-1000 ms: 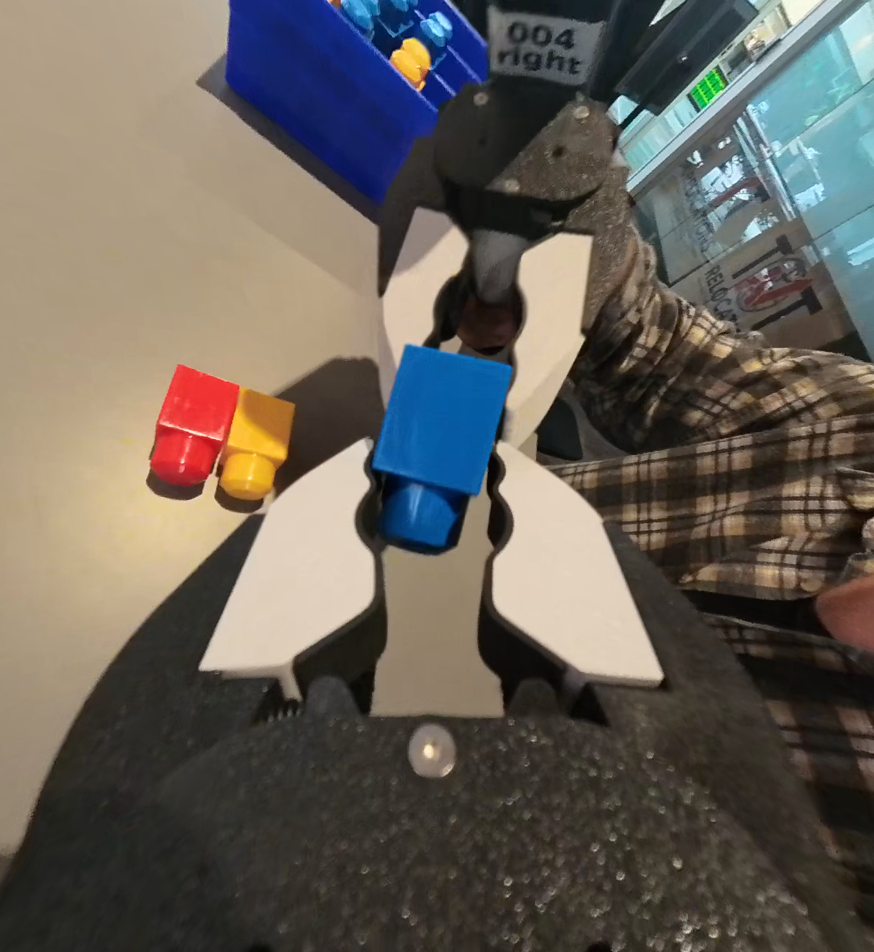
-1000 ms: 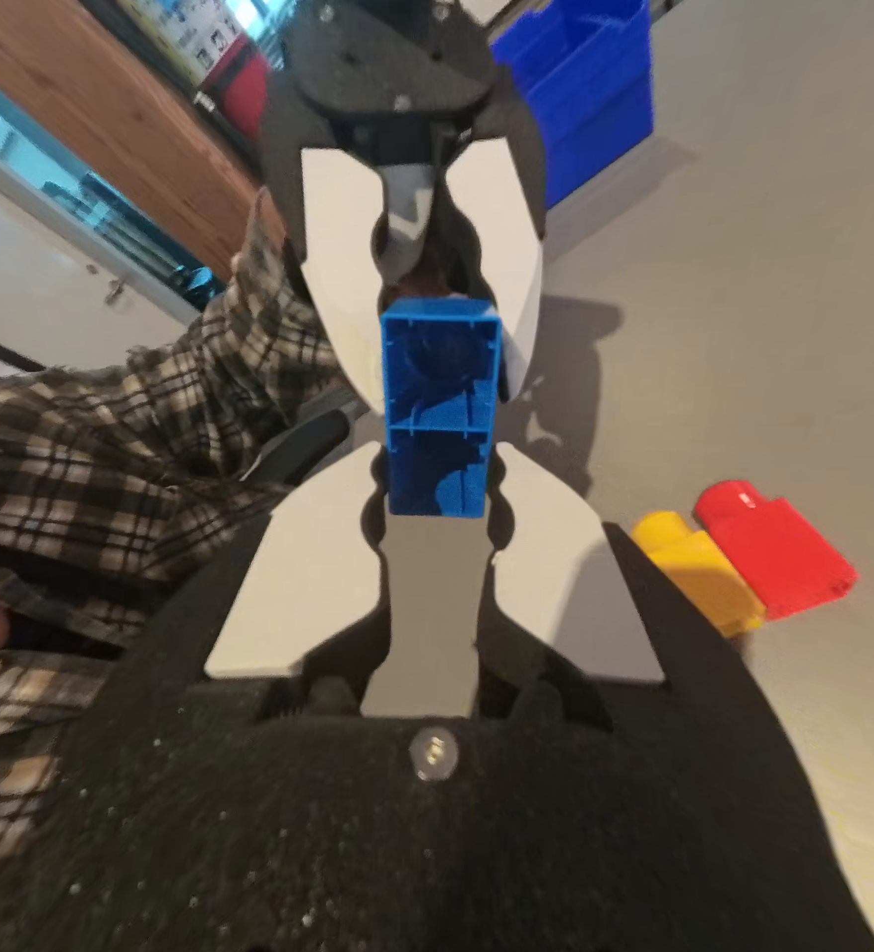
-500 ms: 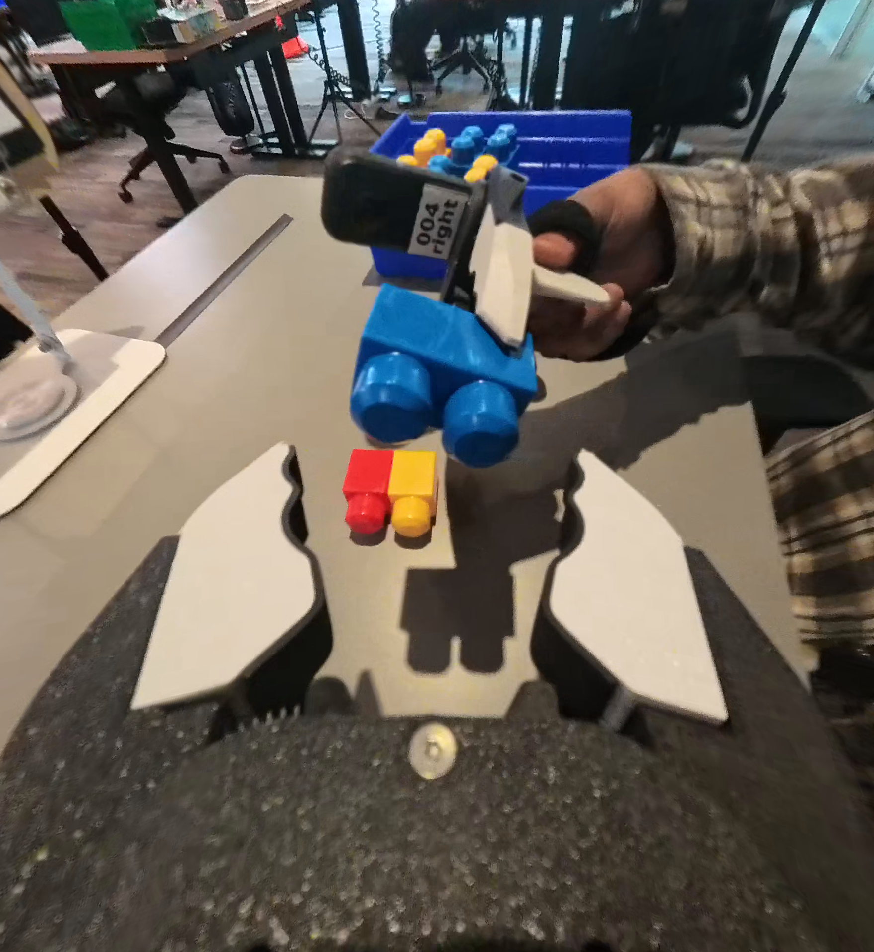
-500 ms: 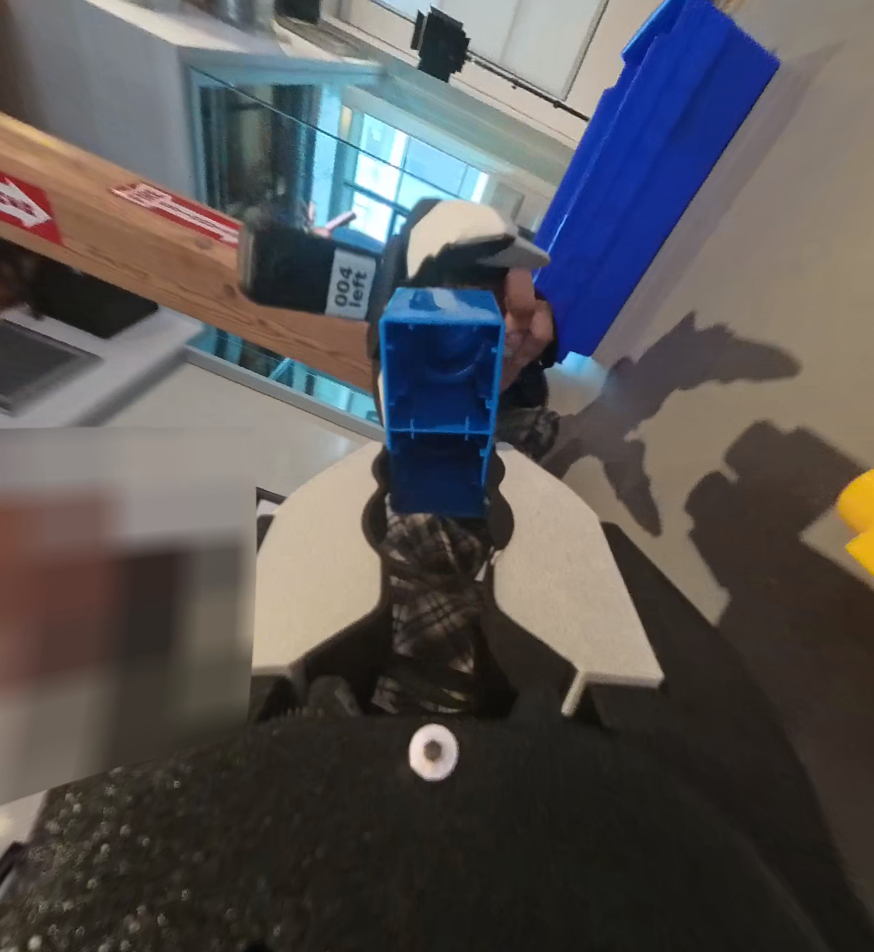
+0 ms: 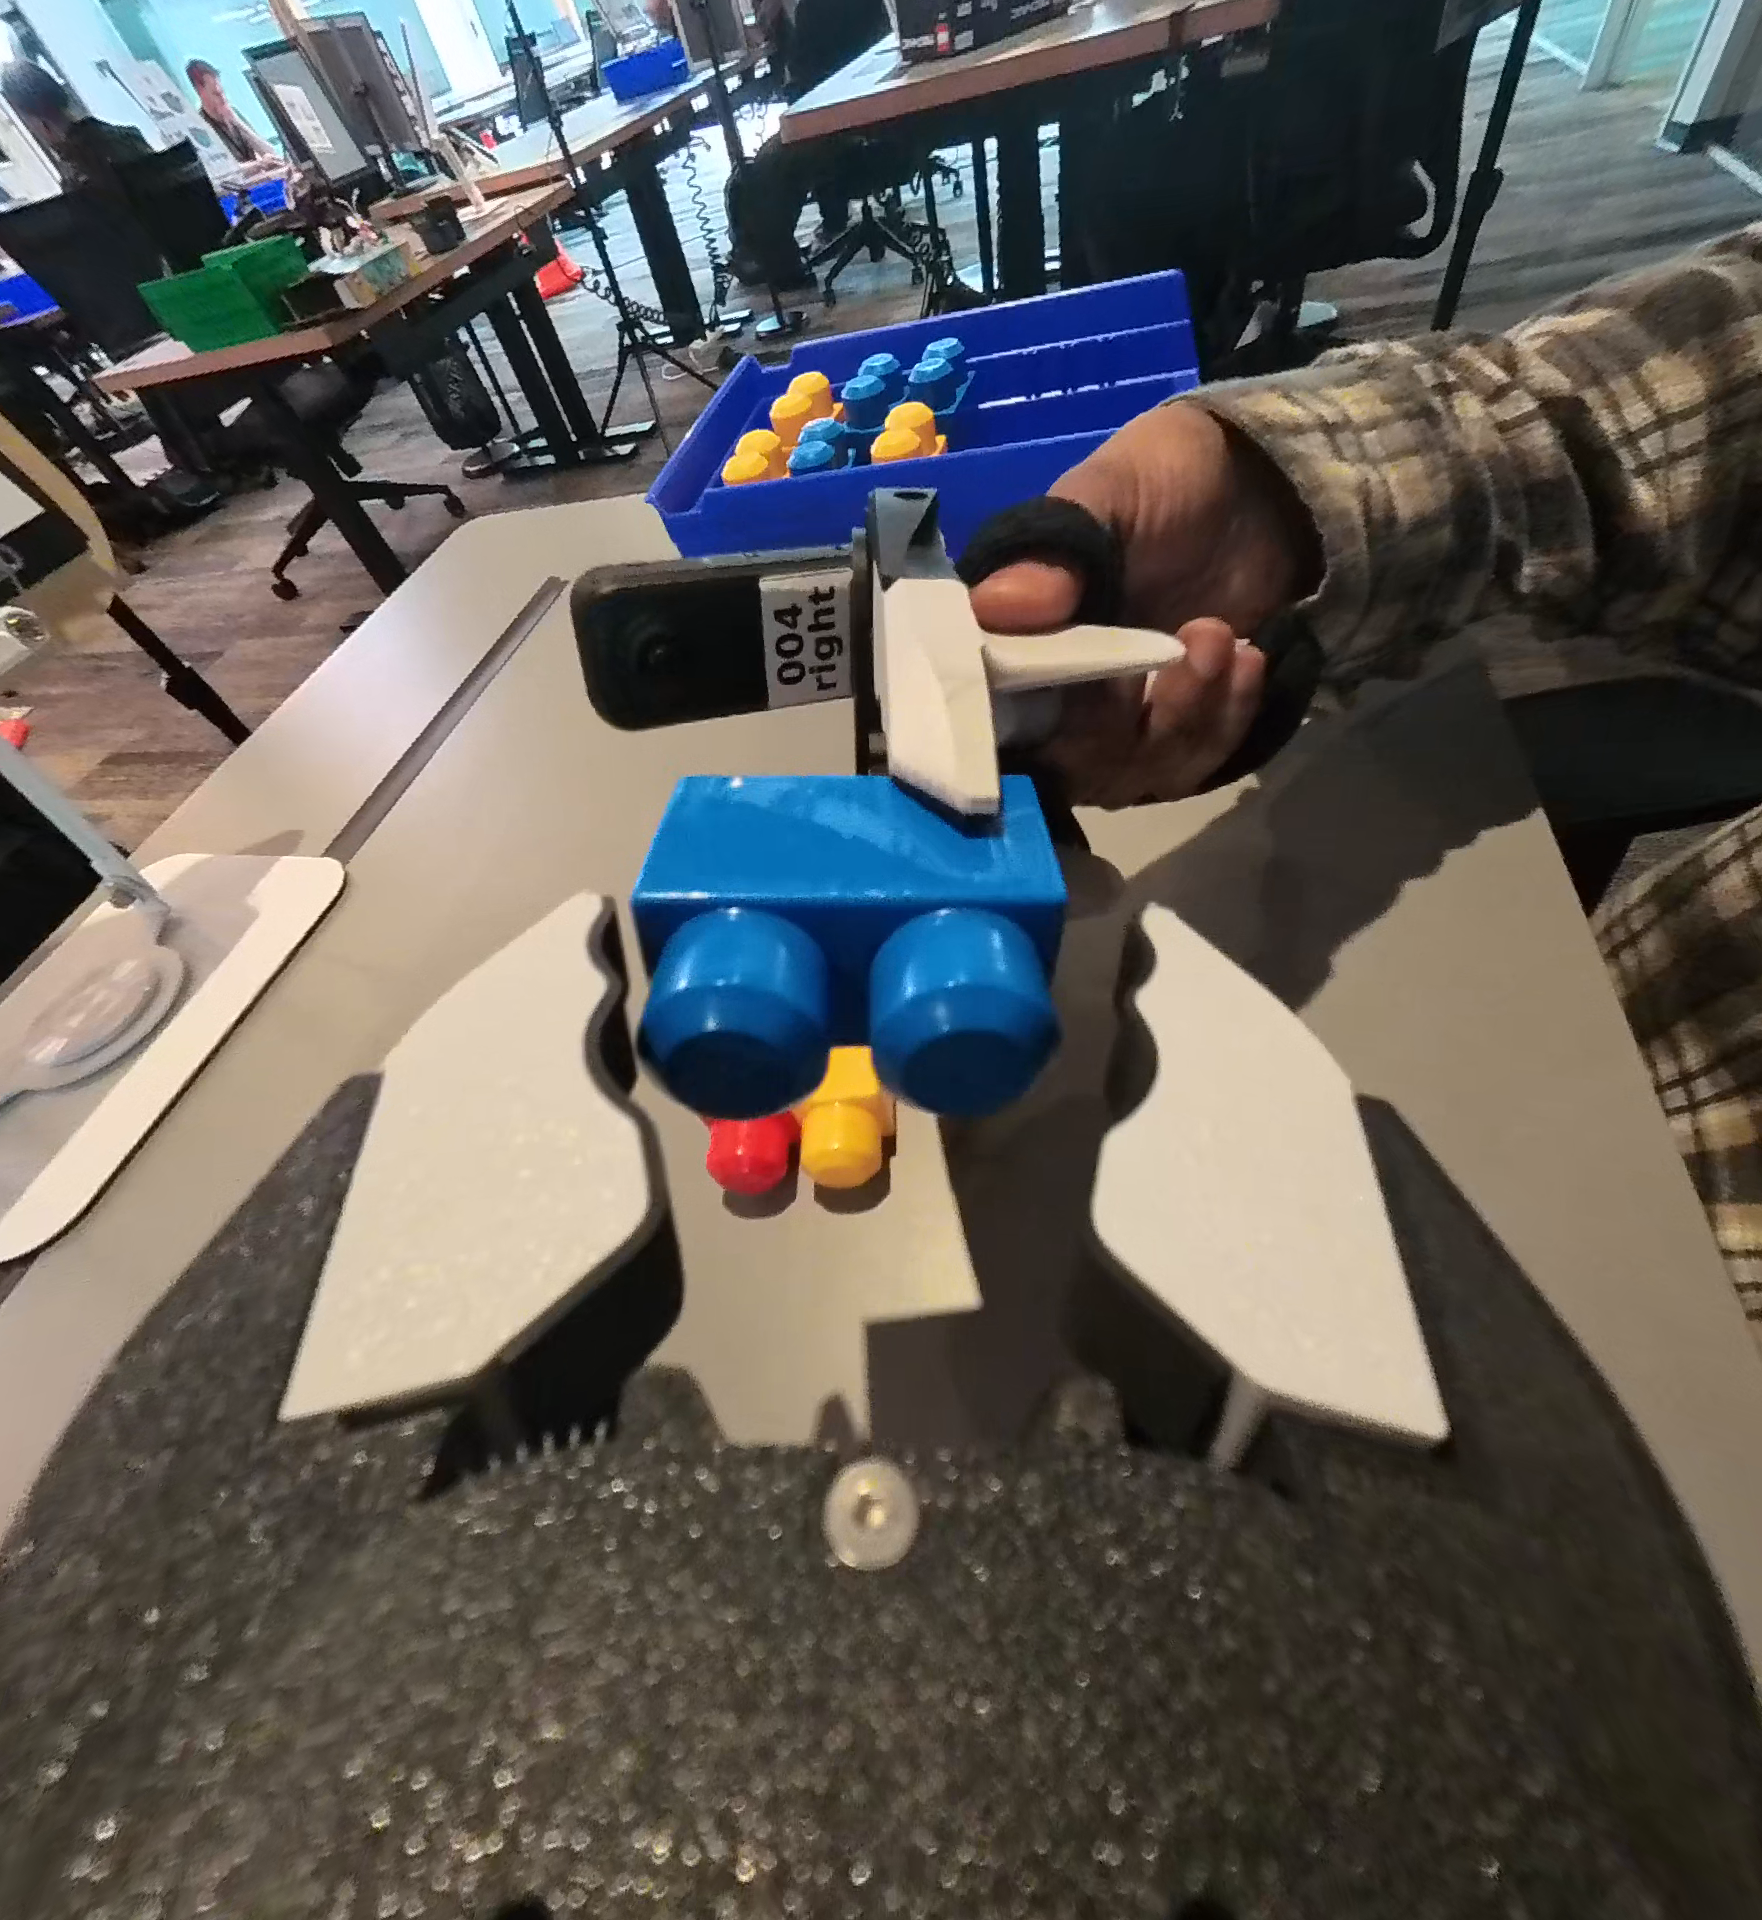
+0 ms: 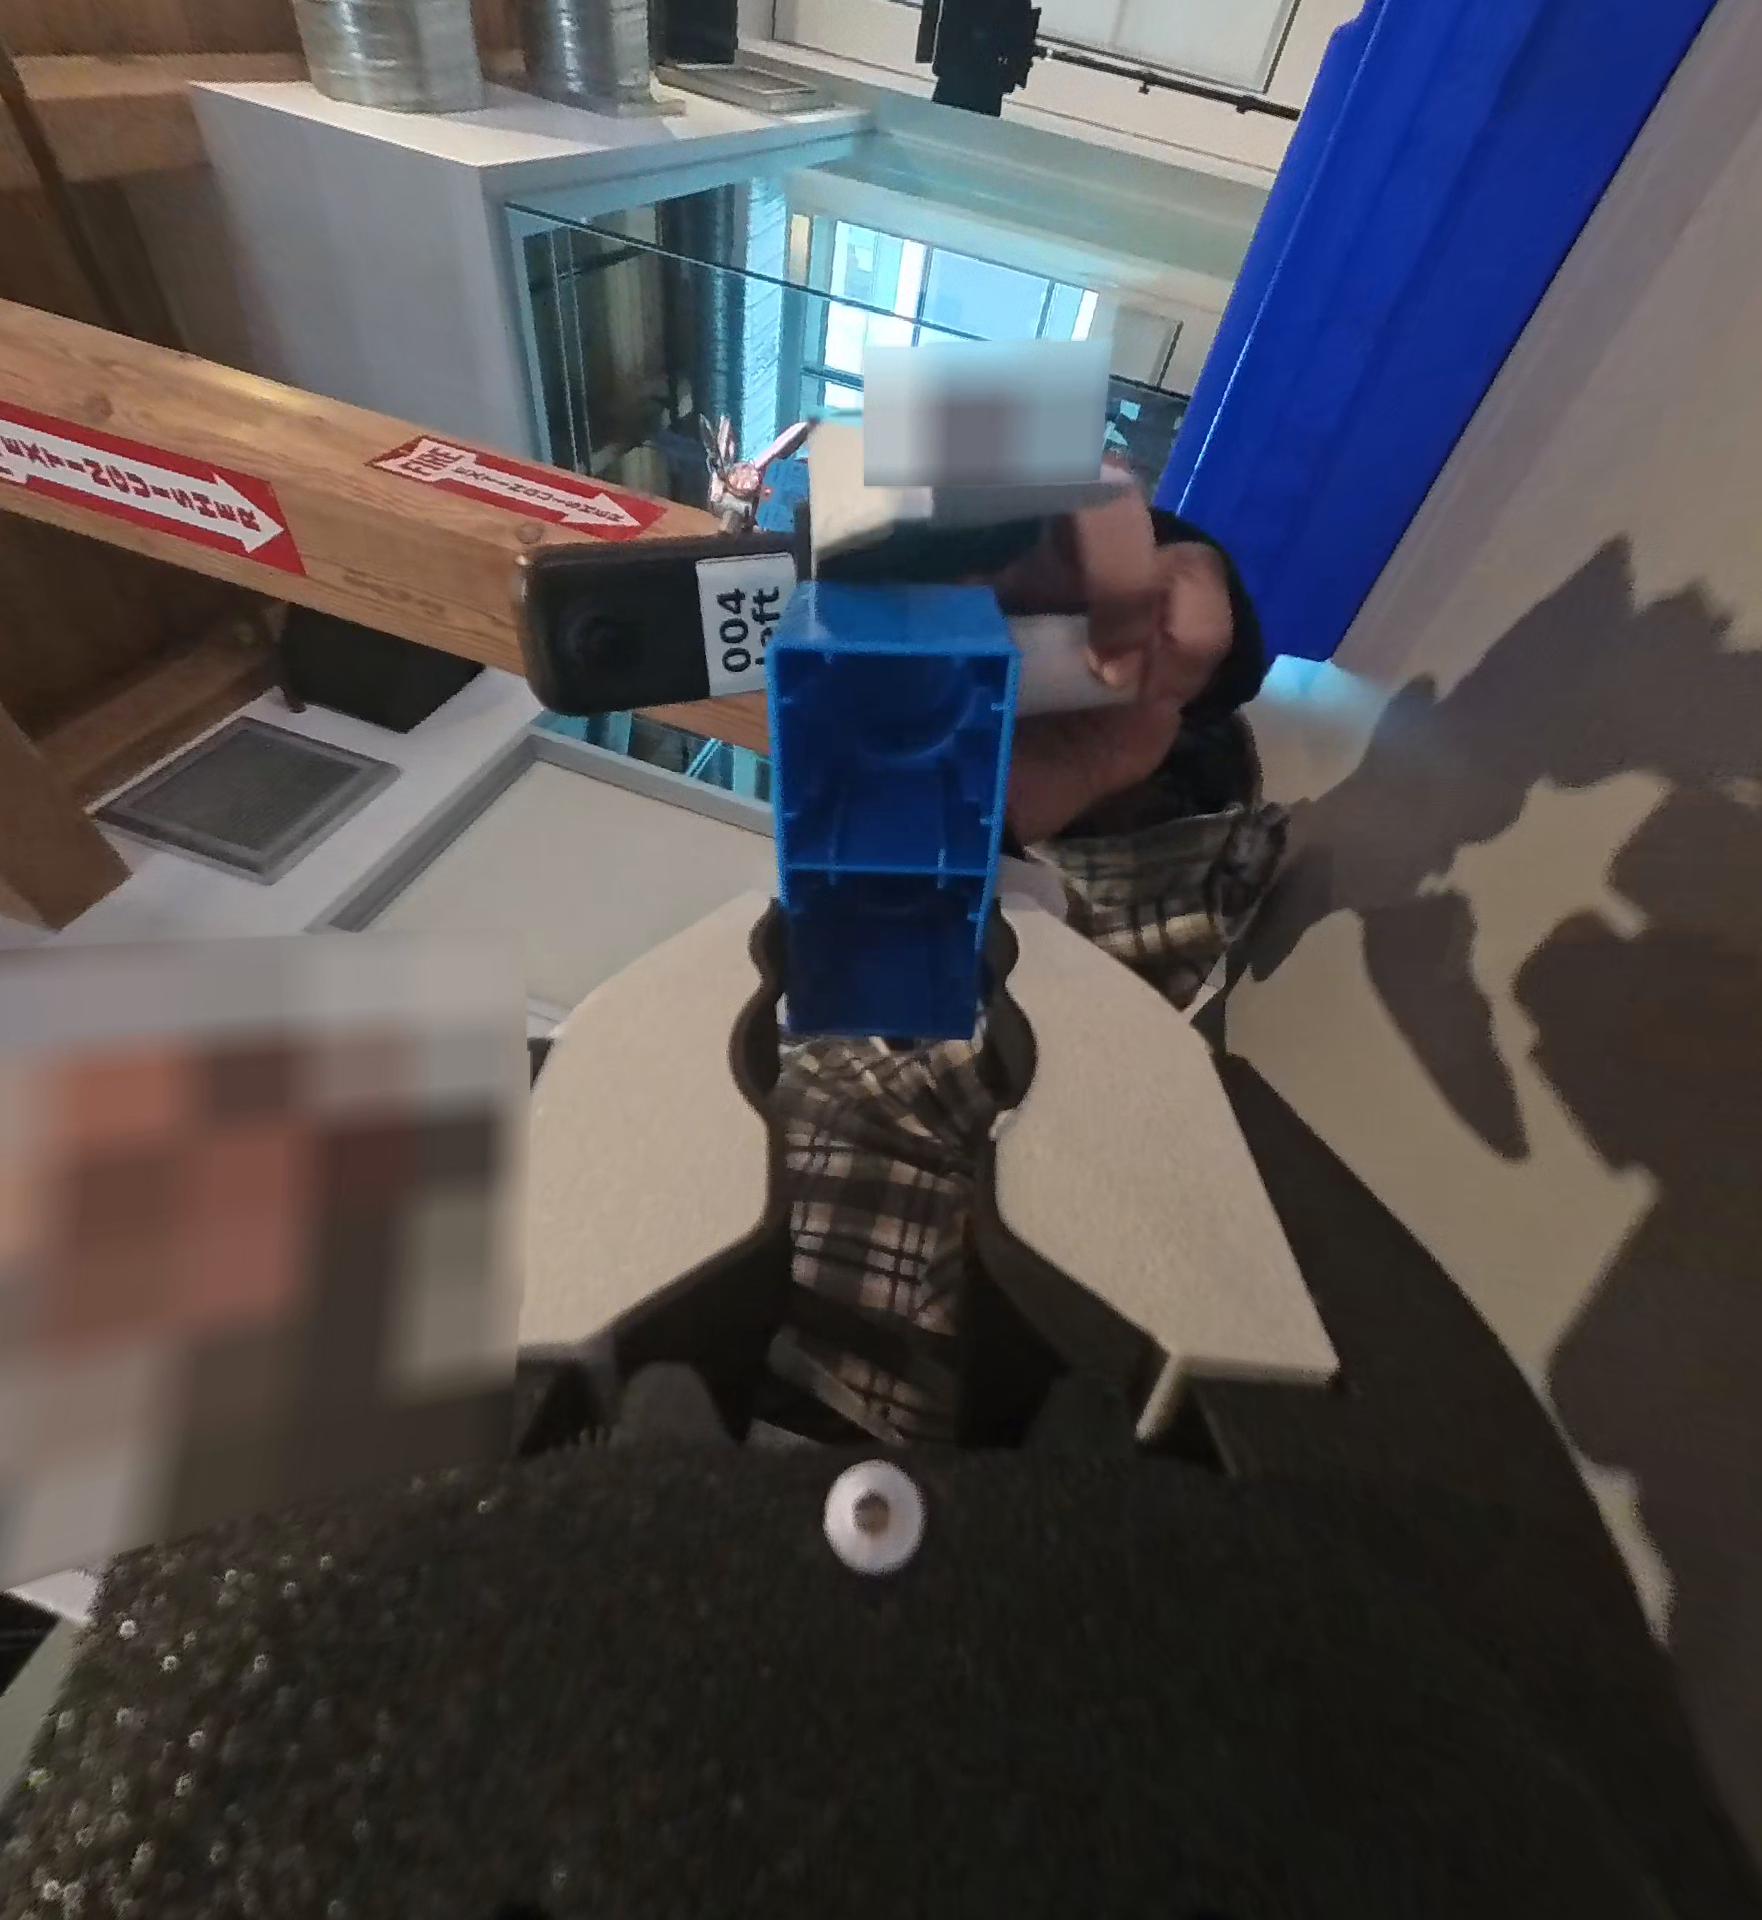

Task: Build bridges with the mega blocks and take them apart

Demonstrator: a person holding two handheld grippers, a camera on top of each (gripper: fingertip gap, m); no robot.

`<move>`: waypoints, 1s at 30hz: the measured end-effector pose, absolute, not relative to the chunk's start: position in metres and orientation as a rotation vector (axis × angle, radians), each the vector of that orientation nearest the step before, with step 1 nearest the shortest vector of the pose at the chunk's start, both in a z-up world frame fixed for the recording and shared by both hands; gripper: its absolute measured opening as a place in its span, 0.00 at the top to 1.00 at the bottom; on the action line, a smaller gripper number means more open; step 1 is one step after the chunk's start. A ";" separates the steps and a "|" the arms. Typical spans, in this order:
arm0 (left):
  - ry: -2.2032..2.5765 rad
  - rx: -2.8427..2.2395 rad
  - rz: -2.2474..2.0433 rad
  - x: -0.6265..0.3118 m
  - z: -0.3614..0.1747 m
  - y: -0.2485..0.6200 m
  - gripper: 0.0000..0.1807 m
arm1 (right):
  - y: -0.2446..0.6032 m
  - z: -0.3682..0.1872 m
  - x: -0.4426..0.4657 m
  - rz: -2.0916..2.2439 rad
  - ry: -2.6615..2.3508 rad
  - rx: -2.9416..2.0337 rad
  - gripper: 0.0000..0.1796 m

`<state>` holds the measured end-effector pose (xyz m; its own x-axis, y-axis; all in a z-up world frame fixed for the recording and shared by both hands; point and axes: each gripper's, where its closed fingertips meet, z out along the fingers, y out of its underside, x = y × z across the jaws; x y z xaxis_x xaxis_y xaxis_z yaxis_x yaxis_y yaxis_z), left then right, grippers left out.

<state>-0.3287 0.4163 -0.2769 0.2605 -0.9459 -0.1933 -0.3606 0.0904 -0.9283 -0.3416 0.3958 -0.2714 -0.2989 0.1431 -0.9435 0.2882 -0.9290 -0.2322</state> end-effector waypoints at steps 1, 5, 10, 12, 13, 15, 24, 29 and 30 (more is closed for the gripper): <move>1.286 -1.473 -0.695 -0.328 -0.277 0.417 0.51 | 0.396 -0.272 -0.342 -2.394 0.556 1.802 0.81; 1.252 -1.479 -0.722 -0.328 -0.275 0.420 0.54 | 0.396 -0.272 -0.342 -2.401 0.533 1.785 0.81; 1.231 -1.496 -0.747 -0.326 -0.278 0.420 0.55 | 0.396 -0.275 -0.341 -2.406 0.491 1.750 0.81; 1.221 -1.510 -0.731 -0.327 -0.282 0.420 0.55 | 0.397 -0.278 -0.341 -2.400 0.498 1.746 0.80; 1.211 -1.518 -0.724 -0.328 -0.283 0.421 0.55 | 0.397 -0.279 -0.341 -2.403 0.501 1.743 0.80; 1.183 -1.538 -0.724 -0.331 -0.286 0.422 0.56 | 0.399 -0.279 -0.340 -2.415 0.519 1.736 0.79; 1.118 -1.781 -0.689 -0.371 -0.341 0.455 0.56 | 0.453 -0.288 -0.279 -2.552 0.740 2.163 0.69; 1.169 -1.835 -0.672 -0.364 -0.365 0.468 0.56 | 0.462 -0.285 -0.253 -2.640 0.719 2.178 0.72; 1.171 -1.841 -0.678 -0.364 -0.368 0.470 0.56 | 0.461 -0.287 -0.252 -2.636 0.729 2.177 0.72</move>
